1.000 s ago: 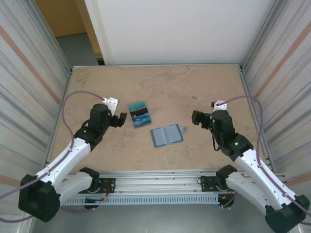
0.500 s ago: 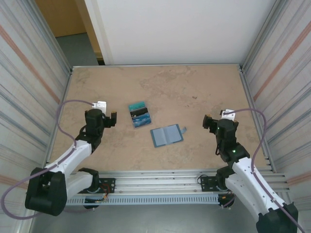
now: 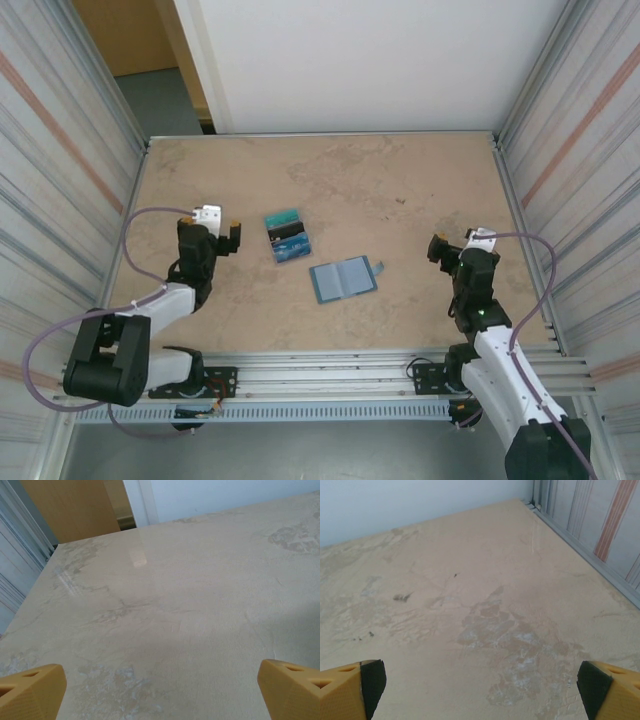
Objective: Take the credit cards out of the card holder
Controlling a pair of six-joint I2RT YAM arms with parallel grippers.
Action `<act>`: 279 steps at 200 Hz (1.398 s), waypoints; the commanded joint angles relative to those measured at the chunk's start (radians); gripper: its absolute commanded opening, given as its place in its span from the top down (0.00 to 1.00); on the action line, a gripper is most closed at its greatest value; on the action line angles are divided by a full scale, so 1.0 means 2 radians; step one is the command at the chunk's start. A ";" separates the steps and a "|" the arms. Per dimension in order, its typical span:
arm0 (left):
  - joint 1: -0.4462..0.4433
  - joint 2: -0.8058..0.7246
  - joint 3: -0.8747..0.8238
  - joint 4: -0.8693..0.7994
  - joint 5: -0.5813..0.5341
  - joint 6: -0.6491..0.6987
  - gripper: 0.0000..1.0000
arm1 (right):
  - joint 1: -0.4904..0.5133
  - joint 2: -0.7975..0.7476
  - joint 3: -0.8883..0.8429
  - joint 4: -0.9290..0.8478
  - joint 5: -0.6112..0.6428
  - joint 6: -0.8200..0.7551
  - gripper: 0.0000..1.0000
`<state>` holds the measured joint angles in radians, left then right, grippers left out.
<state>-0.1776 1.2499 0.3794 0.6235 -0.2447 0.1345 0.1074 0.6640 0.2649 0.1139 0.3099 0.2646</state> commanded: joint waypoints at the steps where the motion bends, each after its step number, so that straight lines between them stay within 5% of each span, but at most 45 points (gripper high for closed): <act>1: 0.021 -0.001 -0.002 0.037 0.031 0.004 0.01 | -0.015 0.009 -0.003 0.046 -0.025 -0.013 0.01; 108: 0.032 0.020 -0.049 0.104 0.057 -0.012 0.01 | -0.042 0.024 -0.011 0.068 -0.062 -0.010 0.01; 174: 0.035 0.135 -0.042 0.208 0.077 0.006 0.01 | -0.044 0.034 -0.028 0.106 -0.064 -0.011 0.01; 216: 0.080 0.131 0.020 0.073 0.146 -0.028 0.01 | -0.054 0.078 -0.044 0.180 -0.084 -0.022 0.01; 279: 0.088 0.131 0.016 0.084 0.156 -0.035 0.01 | -0.076 0.230 -0.015 0.280 -0.125 -0.038 0.01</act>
<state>-0.0002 1.5146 0.4038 0.8070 0.0441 0.0772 -0.0273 1.0294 0.1925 0.5564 0.1104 0.2230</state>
